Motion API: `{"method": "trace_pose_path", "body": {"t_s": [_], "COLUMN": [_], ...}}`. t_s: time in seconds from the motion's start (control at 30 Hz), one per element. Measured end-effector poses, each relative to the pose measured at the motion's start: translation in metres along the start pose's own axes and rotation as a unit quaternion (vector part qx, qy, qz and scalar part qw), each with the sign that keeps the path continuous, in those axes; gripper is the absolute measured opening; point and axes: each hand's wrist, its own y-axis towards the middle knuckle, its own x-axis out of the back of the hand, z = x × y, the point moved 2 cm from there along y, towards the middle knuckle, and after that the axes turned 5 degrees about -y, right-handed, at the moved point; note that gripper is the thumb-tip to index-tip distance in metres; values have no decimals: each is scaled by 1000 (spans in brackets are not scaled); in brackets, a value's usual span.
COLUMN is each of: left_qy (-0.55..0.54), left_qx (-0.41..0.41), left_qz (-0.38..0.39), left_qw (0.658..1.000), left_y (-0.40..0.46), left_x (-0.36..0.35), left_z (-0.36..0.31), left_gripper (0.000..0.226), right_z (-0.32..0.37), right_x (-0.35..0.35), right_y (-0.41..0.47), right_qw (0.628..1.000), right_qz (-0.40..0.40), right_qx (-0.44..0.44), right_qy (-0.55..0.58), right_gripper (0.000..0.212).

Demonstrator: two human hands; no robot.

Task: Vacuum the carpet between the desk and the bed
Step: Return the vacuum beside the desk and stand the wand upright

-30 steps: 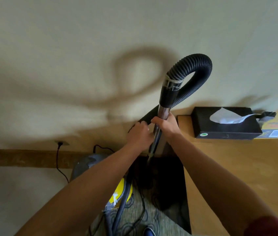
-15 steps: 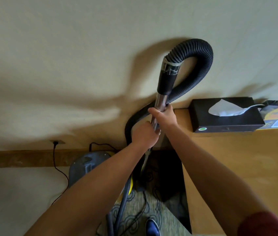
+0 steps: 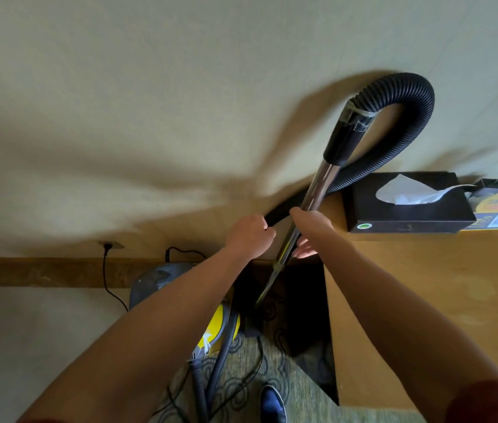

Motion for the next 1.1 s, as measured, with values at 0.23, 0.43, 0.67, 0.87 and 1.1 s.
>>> {"method": "trace_pose_path", "body": {"t_s": [0.23, 0.43, 0.67, 0.87, 1.1], "left_qy": [-3, -98, -81, -25, -14], "left_qx": [17, 16, 107, 218, 285], "left_qz": [-45, -113, -229, -280, -270], "left_qw": [999, 989, 964, 935, 920], "left_y": [-13, -40, -89, -129, -103], "left_x": [31, 54, 92, 117, 105], "left_z": [4, 41, 170, 304, 436], "left_gripper": [23, 40, 68, 59, 58], "right_z": [34, 57, 77, 90, 103], "right_x": [6, -35, -138, -235, -336], "right_y": [-16, -51, -110, -128, -106], "right_qw": [996, 975, 902, 876, 877], "right_qz": [86, 78, 58, 86, 100], "right_qx": [-9, 183, 394, 431, 426], "right_qy": [-30, -102, -165, -197, -199], "right_gripper": [80, 37, 53, 55, 59]}}
